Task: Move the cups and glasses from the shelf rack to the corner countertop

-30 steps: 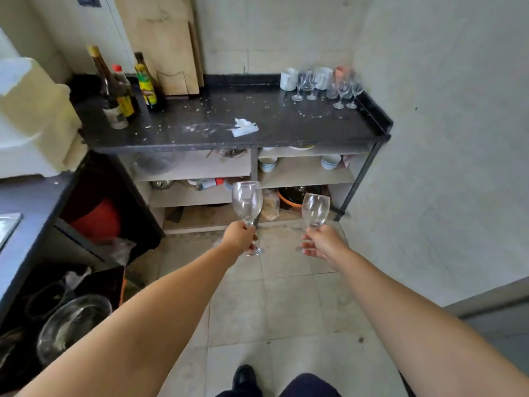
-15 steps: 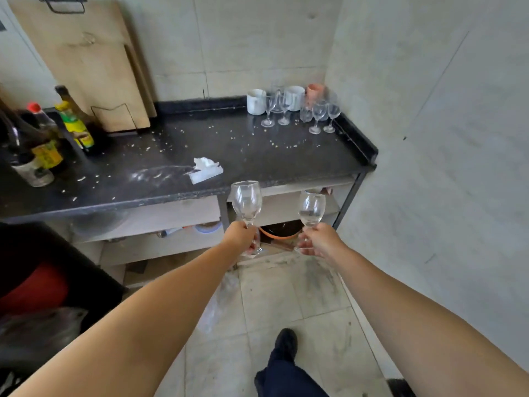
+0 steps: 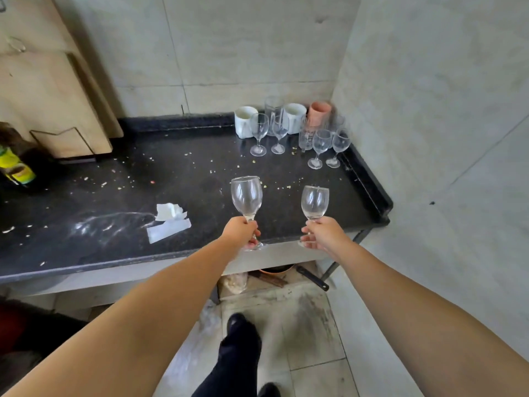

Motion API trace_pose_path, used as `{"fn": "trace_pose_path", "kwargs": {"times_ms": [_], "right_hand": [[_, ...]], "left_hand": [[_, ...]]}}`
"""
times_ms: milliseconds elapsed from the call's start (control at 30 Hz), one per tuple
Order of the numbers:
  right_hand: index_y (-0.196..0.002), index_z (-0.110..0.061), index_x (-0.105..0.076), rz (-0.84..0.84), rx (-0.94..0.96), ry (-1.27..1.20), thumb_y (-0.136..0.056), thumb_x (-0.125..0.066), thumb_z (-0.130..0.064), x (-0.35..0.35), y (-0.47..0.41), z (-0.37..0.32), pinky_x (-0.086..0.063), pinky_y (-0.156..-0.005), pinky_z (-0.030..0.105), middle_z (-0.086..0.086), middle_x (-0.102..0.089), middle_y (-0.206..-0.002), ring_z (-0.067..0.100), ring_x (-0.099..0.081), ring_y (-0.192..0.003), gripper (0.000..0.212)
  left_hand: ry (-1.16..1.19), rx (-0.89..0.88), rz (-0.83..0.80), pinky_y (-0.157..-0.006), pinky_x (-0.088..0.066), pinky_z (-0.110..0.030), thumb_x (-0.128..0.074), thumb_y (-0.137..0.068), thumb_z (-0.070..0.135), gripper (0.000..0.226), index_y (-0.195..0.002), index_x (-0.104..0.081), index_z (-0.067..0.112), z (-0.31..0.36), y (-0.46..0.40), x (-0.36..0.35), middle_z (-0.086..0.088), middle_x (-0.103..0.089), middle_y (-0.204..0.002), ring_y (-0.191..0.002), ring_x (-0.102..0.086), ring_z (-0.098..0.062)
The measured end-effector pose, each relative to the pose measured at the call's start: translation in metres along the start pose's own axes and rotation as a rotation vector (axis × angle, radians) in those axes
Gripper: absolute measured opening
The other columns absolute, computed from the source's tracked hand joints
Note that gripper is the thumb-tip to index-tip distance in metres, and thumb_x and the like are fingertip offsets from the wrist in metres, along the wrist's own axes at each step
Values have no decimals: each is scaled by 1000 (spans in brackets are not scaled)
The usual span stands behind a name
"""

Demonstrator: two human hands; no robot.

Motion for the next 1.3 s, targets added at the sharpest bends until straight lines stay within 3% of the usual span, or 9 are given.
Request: {"fn": "trace_pose_path", "kwargs": {"times_ms": [167, 300, 400, 633, 833, 933, 1033, 1133, 1300], "right_hand": [[-125, 1, -49, -5, -26, -2, -100, -43, -8, -4, -76, -36, -60, -57, 28, 6, -54, -87, 16, -58, -64, 28], [-127, -2, -48, 11, -38, 10, -100, -44, -8, -10, -125, -73, -50, -38, 18, 11, -57, -100, 14, -57, -63, 28], [-125, -3, -50, 58, -41, 18, -100, -44, -10, -8, -160, -94, -45, -36, 16, 11, -57, -105, 11, -55, -63, 27], [-122, -6, -51, 17, -75, -64, -96, -48, -3, -14, -231, -120, -51, -61, 23, 5, -55, -97, 10, -56, -70, 26], [-123, -2, -51, -48, 4, -19, -97, -50, -4, -28, -280, -128, -54, -69, 21, 9, -58, -102, 9, -61, -78, 26], [-127, -1, -51, -53, 51, 4, -97, -50, -6, -33, -298, -129, -55, -74, 23, 8, -59, -108, 9, -63, -84, 30], [-128, -2, -51, -59, 67, 17, -97, -50, -7, -38, -310, -123, -56, -79, 27, 9, -60, -113, 12, -64, -89, 32], [-129, -1, -52, -57, 68, -2, -96, -51, -8, -40, -315, -119, -56, -87, 35, 11, -61, -115, 16, -64, -95, 34], [-132, -4, -51, -73, 76, -39, -94, -58, -15, -45, -320, -118, -55, -92, 35, 9, -62, -120, 21, -64, -108, 40]], "left_hand": [[12, 18, -35, -39, -50, -16, -43, -98, 7, 20, -80, -51, 1, 38, -74, -4, -6, -50, -69, -52, -45, -15], [-28, 13, -62, -50, -52, -20, -43, -98, 9, 24, -75, -51, 6, 75, -136, -2, -4, -52, -70, -53, -47, -13], [-33, 17, -53, -54, -53, -21, -43, -97, 10, 24, -74, -51, 9, 95, -177, -3, -4, -54, -74, -54, -50, -13], [57, 77, -99, -74, -58, -30, -48, -98, 13, 10, -96, -54, 5, 117, -240, -20, -7, -57, -85, -66, -58, -15], [229, 126, -41, -69, -60, -27, -52, -95, 10, 15, -106, -58, 2, 116, -277, -34, -10, -60, -84, -67, -59, -15], [218, 111, 5, -84, -55, -34, -51, -95, 10, 10, -89, -60, 10, 113, -288, -40, -6, -60, -79, -73, -61, -19], [172, 103, 46, -78, -47, -34, -50, -93, 11, 24, -70, -55, 14, 111, -294, -44, -6, -56, -70, -77, -54, -24], [140, 79, 29, -77, -44, -33, -49, -93, 12, 21, -71, -51, 13, 116, -294, -49, -10, -53, -74, -77, -51, -22], [81, 77, 6, -73, -43, -36, -44, -89, 8, 19, -72, -50, 12, 116, -294, -56, -7, -51, -70, -73, -45, -21]]}}
Point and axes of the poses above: each hand's wrist, its own y-axis away from the middle knuckle, its own x-axis out of the back of the hand, z = x × y, the point moved 7 cm from there along -y, towards the middle knuckle
